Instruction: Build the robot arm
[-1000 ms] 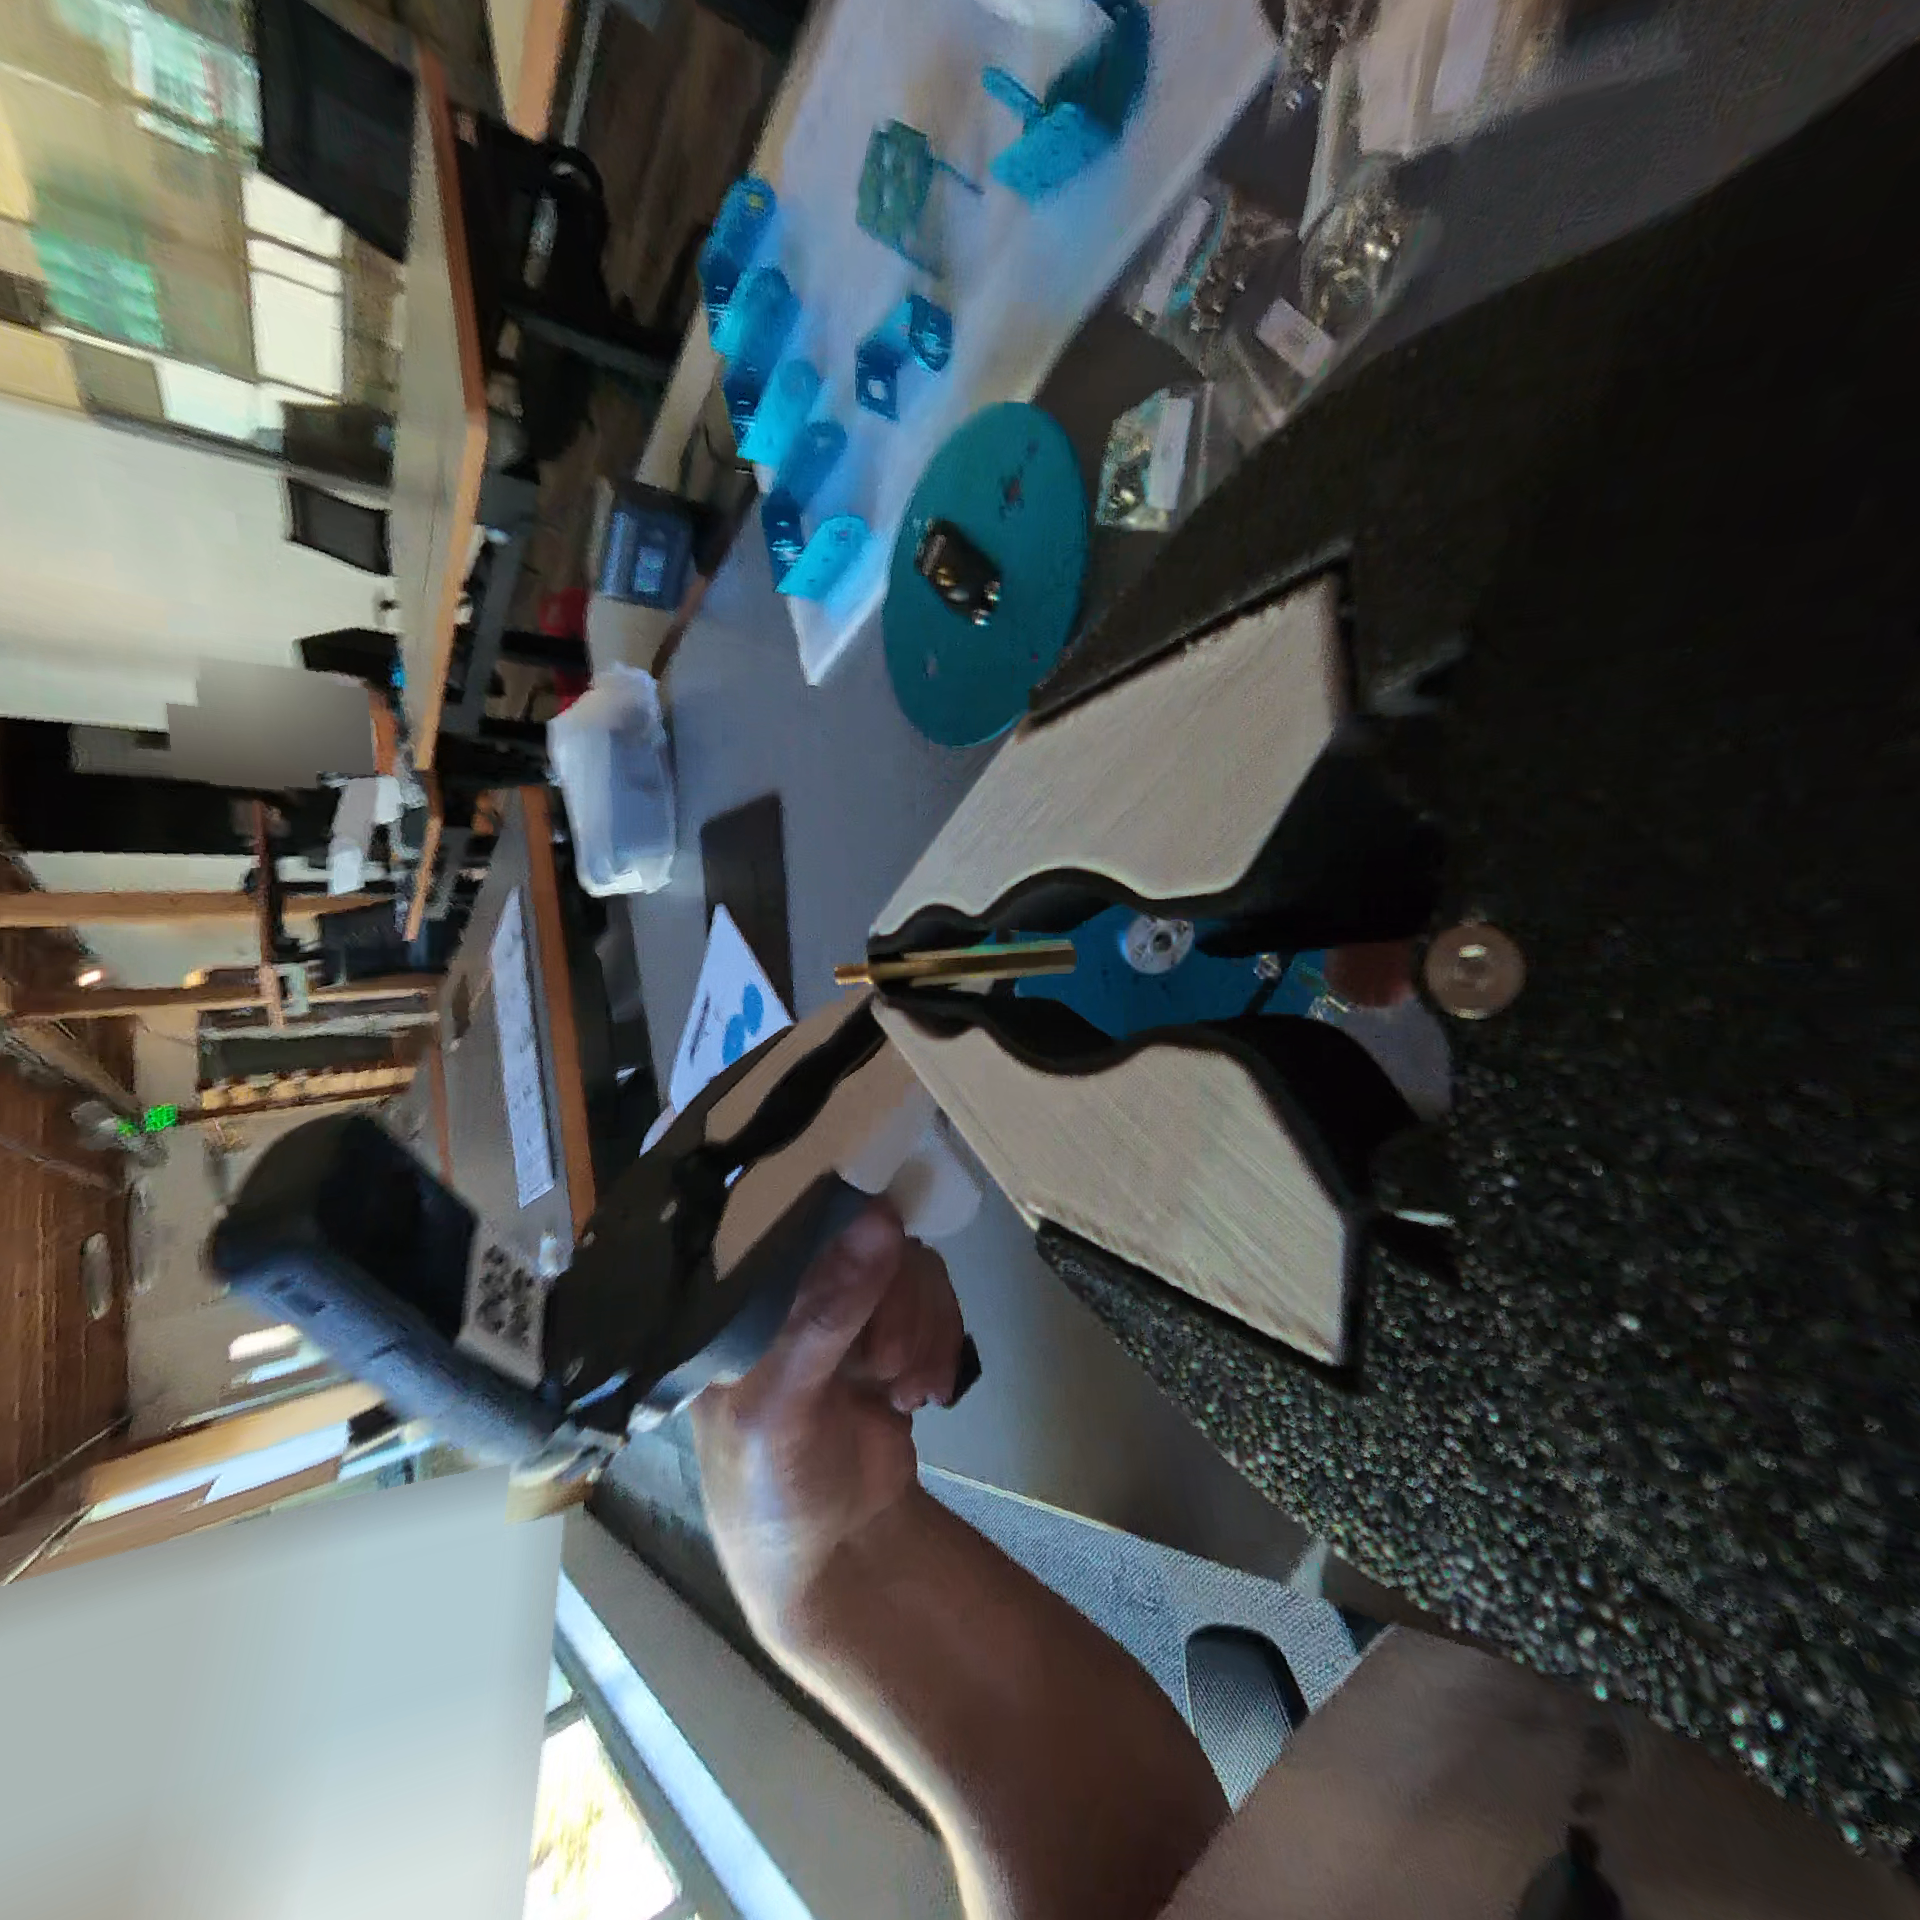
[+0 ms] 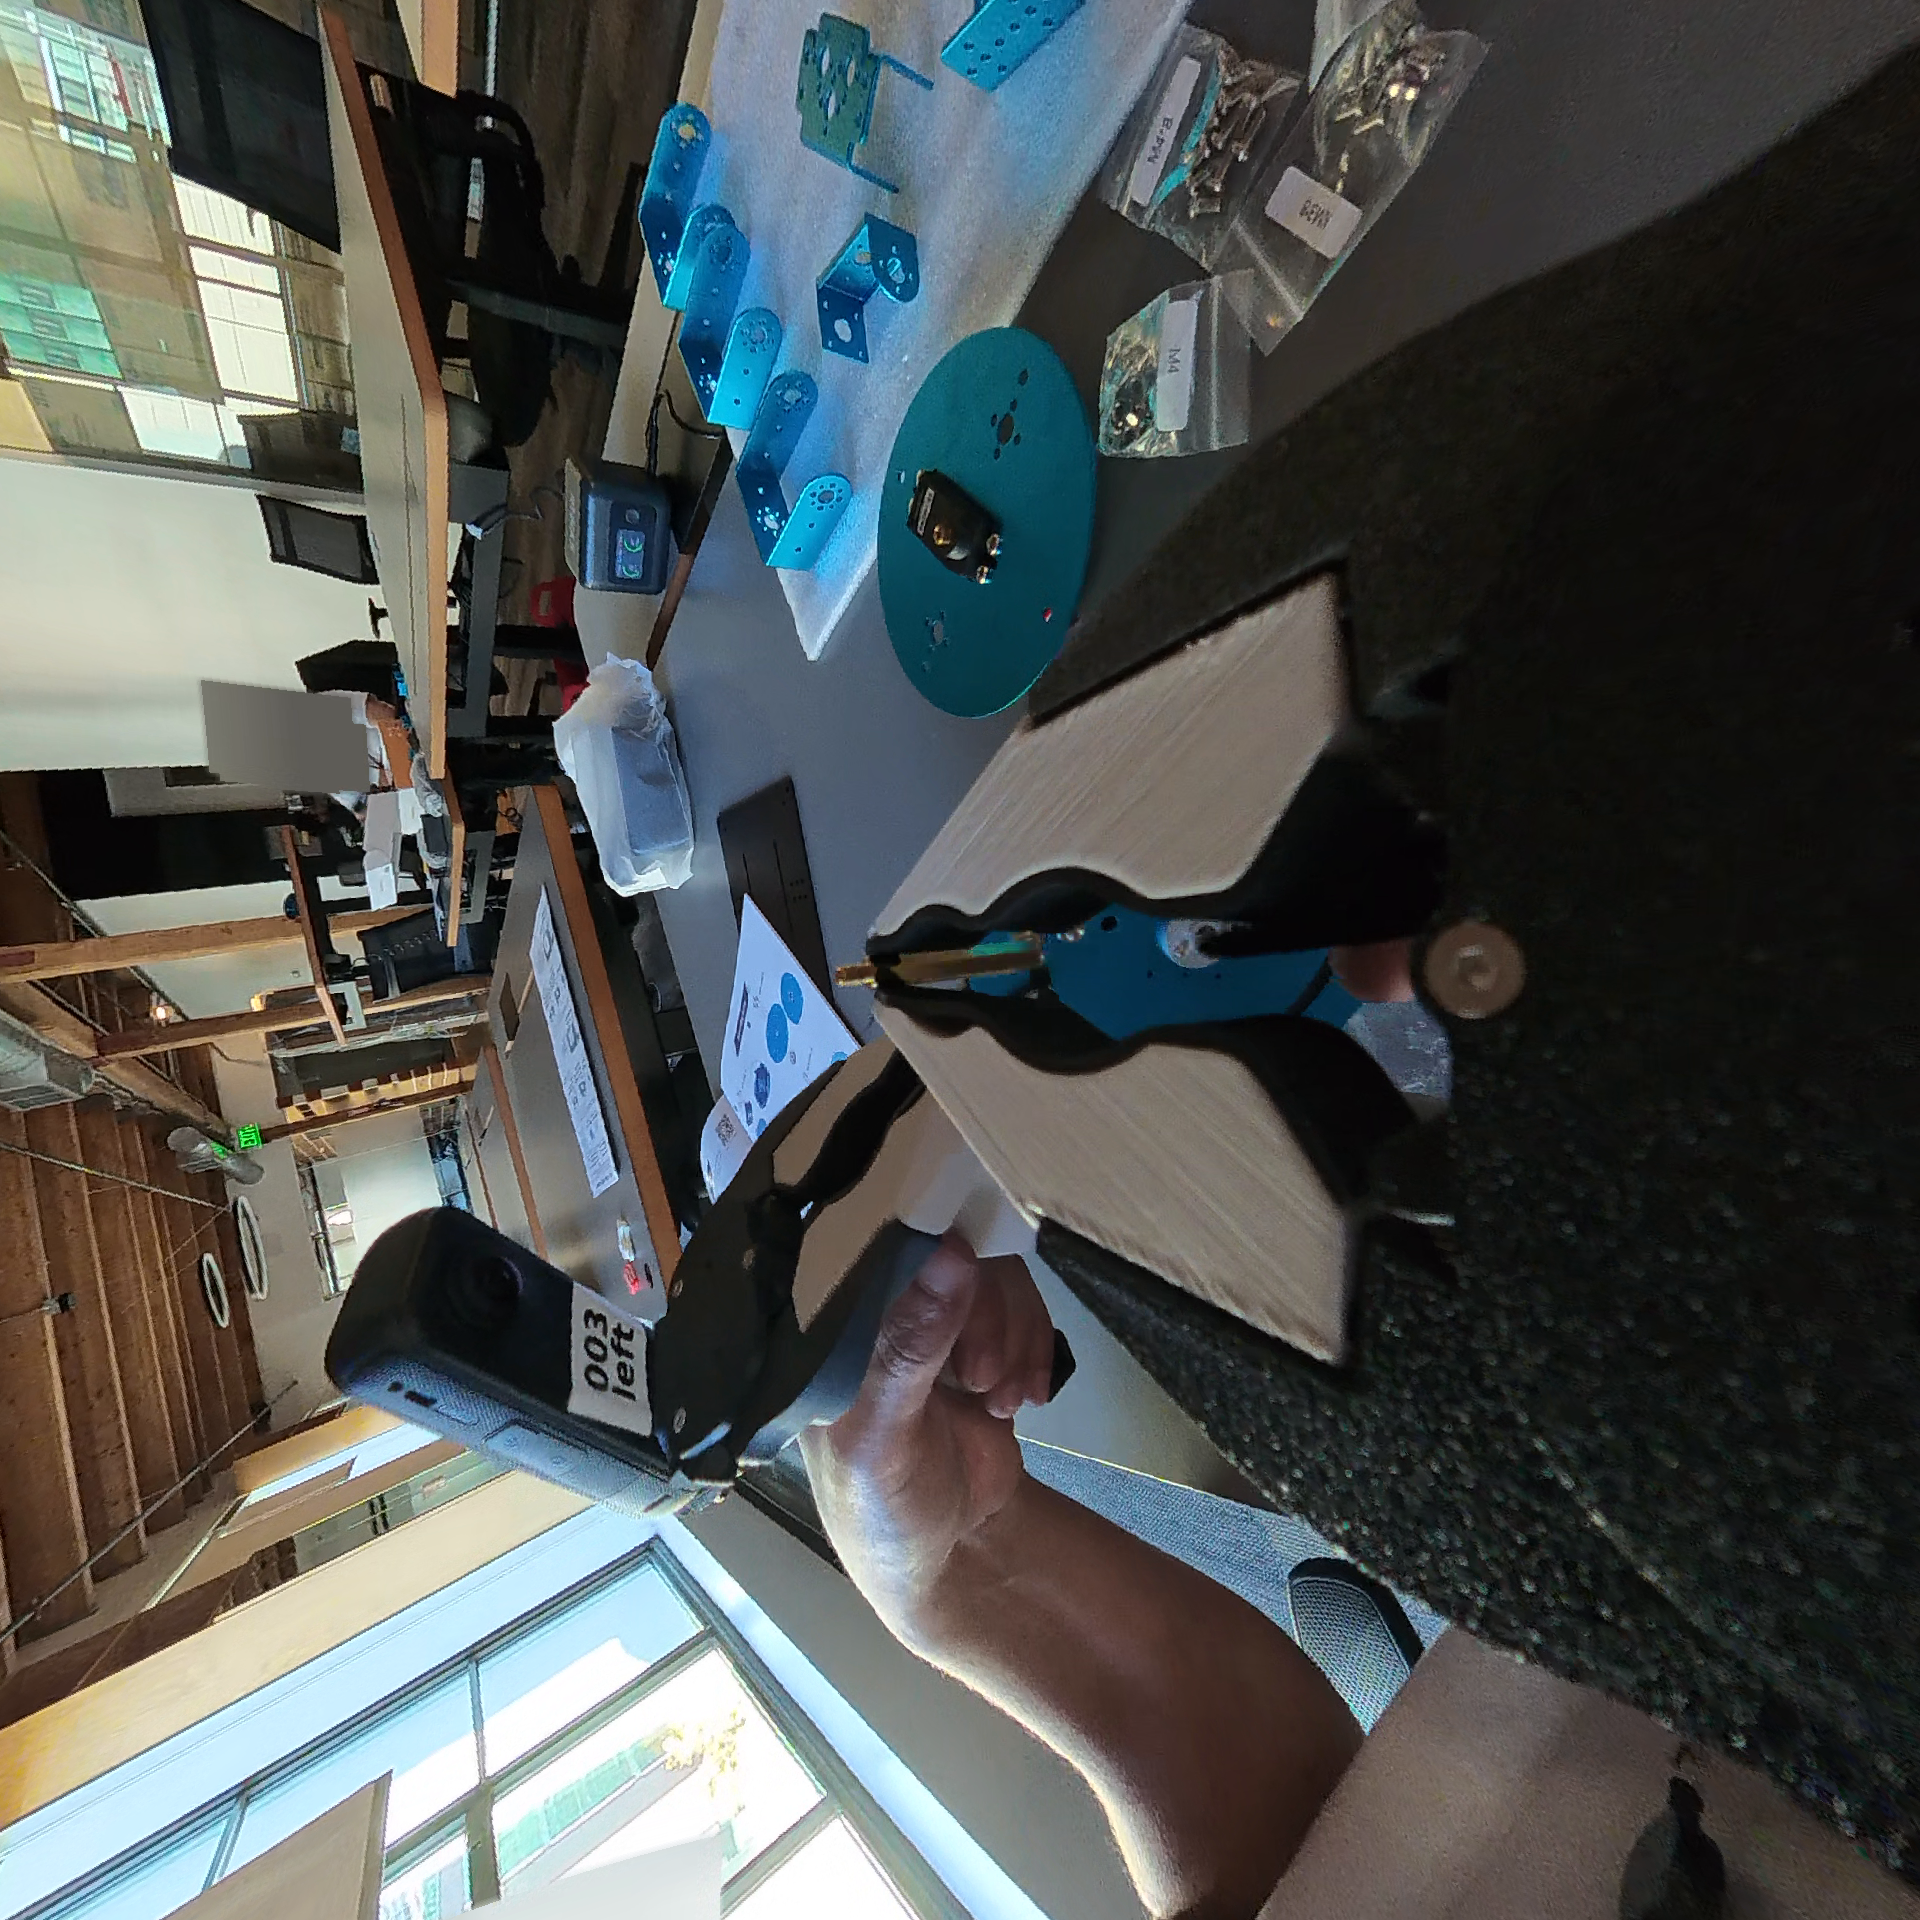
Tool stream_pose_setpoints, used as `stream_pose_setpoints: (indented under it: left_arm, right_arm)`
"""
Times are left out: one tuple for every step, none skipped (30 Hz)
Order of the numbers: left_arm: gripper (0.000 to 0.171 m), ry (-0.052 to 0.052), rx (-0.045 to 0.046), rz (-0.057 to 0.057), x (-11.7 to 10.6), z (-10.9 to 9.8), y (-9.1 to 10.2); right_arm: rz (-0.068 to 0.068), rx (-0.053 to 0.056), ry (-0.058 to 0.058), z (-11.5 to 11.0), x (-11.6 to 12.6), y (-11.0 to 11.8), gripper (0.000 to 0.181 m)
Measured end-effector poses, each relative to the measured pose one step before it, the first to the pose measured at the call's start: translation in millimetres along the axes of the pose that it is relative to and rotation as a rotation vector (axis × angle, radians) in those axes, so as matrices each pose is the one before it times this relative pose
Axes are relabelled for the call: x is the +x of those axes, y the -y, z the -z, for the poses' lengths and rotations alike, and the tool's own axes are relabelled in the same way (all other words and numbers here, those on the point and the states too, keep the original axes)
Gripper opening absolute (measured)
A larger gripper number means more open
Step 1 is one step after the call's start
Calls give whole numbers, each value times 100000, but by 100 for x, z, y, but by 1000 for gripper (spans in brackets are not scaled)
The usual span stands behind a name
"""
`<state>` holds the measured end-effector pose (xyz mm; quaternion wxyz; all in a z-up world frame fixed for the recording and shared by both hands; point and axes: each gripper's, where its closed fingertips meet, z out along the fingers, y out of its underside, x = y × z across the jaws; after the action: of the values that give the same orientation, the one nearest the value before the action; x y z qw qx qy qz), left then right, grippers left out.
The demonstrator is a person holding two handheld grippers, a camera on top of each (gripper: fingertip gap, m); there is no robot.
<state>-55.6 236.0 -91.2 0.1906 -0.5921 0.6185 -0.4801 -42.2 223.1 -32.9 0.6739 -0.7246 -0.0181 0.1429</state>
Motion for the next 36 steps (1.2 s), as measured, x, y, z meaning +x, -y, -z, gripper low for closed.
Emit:
stream_pose_setpoints:
  left_arm:
    - [12,204,49,188,-63,22,-12]
    - [13,183,79,315,-69,6,-17]
    - [13,112,98,301,-55,17,-12]
    - [13,20,36,219,-48,21,-20]
    - [13,70,-20,129,-33,11,-19]
    - [13,175,-72,12,-19,21,-21]
    - [13,236,-93,-73,-14,12,-14]
    - [13,201,-31,-45,-9,11,-19]
    - [13,54,8,45,10,9,2]
    - [13,-66,37,60,35,-5,10]
    - [13,-69,56,-64,58,-12,16]
    - [13,-1,13,-108,67,-12,14]
    - [13,175,-40,-227,51,-27,23]
    - [13,316,-106,-221,33,-25,27]
    - [13,367,-125,-241,36,-19,18]
    - [13,344,-129,-287,34,-26,23]
    - [13,261,-129,-309,48,-10,12]
    - [13,268,-125,-297,50,-2,8]
    - [13,422,-132,-264,28,-6,-1]
    - [13,488,-139,-353,14,3,-7]
    - [13,455,-156,-314,10,0,-2]
    - [13,338,-137,-173,8,13,-9]
    - [13,148,-74,-122,14,2,0]
    - [13,73,-46,-137,33,-3,3]
    - [13,19,-47,-187,30,8,-1]
    - [13,-57,-111,-245,36,13,-10]
    - [13,-127,-138,-264,64,5,-3]
    - [13,-58,-113,-296,52,3,1]
    - [13,36,-109,-238,60,-12,5]
    - [12,184,-124,-256,41,-9,25]
    - [12,267,-86,-250,46,-23,20]
    - [13,254,-27,-233,51,-19,23]
    - [12,245,-47,-159,45,-19,13]
    - [12,253,-83,-296,39,0,-3]
    - [13,218,-65,-325,41,-1,0]
    - [13,84,-6,-182,59,-10,15]
  right_arm:
    - [-144,68,-411,288,52,-66,4]
    - [-275,-140,-119,270,4,-113,4]
    - [-192,27,-179,260,-8,-116,4]
    - [-193,53,-112,233,-28,-133,4]
    - [-31,-111,142,214,-96,-163,4]
    - [234,-205,-447,212,-35,-174,4]
    - [457,-459,-670,202,-37,-186,4]
    - [768,-747,-599,194,-74,-203,4]
    - [1138,-934,-791,196,-94,-210,4]
    - [1653,-817,-983,196,-105,-183,4]
    - [1895,-838,-977,162,-144,-165,4]
    - [2108,-730,-1149,127,-122,-121,4]
    - [2159,-791,-1209,97,-114,-107,5]
    - [2085,-1148,-1037,62,-111,-137,5]
    - [1995,-1140,-1133,46,-101,-125,5]
    - [2031,-941,-1193,57,-83,-101,5]
    - [2129,-598,-1469,58,-40,-48,5]
    - [2179,-614,-1286,52,-69,-50,5]
    - [2212,-1060,-1111,29,-74,-104,6]
    - [2450,-1196,-1333,32,-35,-121,6]
    - [2850,-1249,-1654,38,27,-135,6]
    - [3358,-1557,-1380,33,-12,-164,6]
    - [3933,-1572,-1607,44,26,-173,6]
    - [4433,-1863,-1972,67,107,-229,6]
    - [4830,-2034,-1488,61,92,-260,5]
    - [4626,-1908,-1550,64,148,-219,5]
    - [4280,-1846,-1134,47,159,-199,5]
    - [4017,-1259,-538,50,74,-70,5]
    - [3544,-732,-347,69,48,50,5]
    - [3344,-868,157,57,-61,73,5]
    - [3554,-1089,-19,62,-98,67,5]
    - [3813,-1110,-403,57,-103,73,5]
    - [3398,-1334,-1162,38,-36,37,5]
    - [2357,-1890,-1159,38,-29,-36,5]
    - [982,-1545,-1869,51,62,48,4]
    - [747,-264,-2071,79,75,236,5]
